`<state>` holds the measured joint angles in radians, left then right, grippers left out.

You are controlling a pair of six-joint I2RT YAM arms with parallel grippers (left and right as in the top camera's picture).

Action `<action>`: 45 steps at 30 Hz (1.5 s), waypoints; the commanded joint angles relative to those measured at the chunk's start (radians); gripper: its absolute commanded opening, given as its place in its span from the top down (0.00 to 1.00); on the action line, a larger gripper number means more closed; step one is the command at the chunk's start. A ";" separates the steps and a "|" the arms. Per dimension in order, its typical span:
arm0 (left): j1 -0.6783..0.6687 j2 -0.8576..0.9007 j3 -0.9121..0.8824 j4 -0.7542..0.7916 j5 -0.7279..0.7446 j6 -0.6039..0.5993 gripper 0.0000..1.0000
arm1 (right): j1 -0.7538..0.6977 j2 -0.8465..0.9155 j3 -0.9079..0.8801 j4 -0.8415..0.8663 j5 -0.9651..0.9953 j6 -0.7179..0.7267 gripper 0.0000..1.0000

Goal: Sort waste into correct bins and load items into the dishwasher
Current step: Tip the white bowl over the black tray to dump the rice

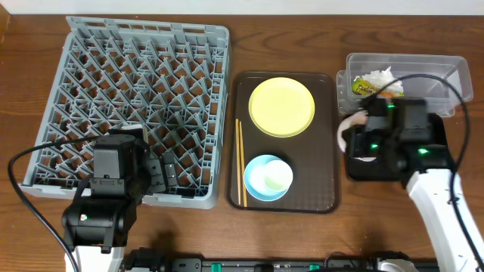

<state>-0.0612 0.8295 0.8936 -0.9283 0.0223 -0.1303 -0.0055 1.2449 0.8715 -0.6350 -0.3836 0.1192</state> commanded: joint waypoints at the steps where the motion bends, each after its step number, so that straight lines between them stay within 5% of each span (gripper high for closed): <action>1: -0.003 -0.001 0.020 -0.002 -0.008 -0.002 0.04 | -0.117 0.043 0.015 -0.016 -0.170 0.015 0.99; 32: -0.003 -0.001 0.020 -0.003 -0.008 -0.002 0.04 | -0.693 0.475 0.015 0.182 -1.065 0.073 0.99; 45: -0.003 -0.001 0.020 -0.003 -0.008 -0.002 0.04 | -0.906 0.500 0.015 0.238 -1.175 0.121 0.99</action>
<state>-0.0608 0.8295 0.8936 -0.9283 0.0223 -0.1303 -0.8738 1.7351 0.8715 -0.4011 -1.4891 0.2134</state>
